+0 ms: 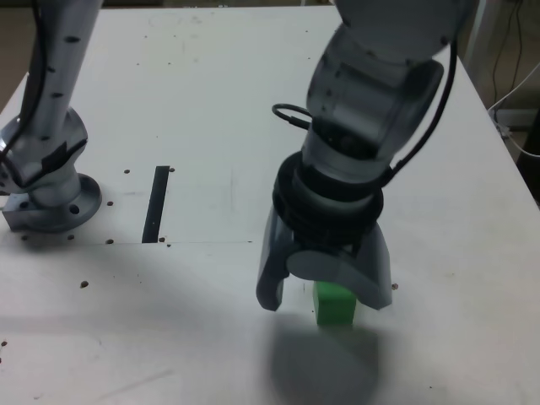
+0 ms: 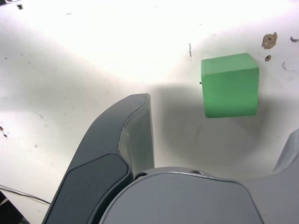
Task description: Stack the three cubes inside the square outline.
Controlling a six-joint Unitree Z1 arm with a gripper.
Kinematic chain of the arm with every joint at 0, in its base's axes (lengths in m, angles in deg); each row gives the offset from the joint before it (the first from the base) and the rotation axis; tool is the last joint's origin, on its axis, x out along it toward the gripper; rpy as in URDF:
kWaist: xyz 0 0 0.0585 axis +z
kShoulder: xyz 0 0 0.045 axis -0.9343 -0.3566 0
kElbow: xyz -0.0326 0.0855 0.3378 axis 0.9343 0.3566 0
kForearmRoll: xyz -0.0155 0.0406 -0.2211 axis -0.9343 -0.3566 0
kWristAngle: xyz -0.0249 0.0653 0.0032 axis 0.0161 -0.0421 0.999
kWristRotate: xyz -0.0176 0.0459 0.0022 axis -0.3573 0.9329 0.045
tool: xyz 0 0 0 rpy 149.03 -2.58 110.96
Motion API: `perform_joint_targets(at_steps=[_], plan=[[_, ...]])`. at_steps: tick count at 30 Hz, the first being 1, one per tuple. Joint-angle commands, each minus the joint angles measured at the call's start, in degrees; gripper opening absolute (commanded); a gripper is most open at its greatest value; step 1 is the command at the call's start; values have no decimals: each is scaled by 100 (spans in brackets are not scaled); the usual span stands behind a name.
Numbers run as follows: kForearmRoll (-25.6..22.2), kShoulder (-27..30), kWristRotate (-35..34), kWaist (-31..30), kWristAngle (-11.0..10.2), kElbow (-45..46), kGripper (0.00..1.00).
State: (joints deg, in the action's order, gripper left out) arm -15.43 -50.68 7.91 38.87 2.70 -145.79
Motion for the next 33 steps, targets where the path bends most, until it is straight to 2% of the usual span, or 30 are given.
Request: perform_joint_targets(at_steps=[1,7,11,14,20,23,33], plan=[[39,-129,69,37,28,-58,97],[141,-374,376,211,120,-82,93],[177,-447,524,334,117,-34,85],[245,-466,574,389,85,31,72],[495,-480,636,410,28,87,36],[579,-489,692,411,30,94,24],[635,-487,724,411,71,130,21]])
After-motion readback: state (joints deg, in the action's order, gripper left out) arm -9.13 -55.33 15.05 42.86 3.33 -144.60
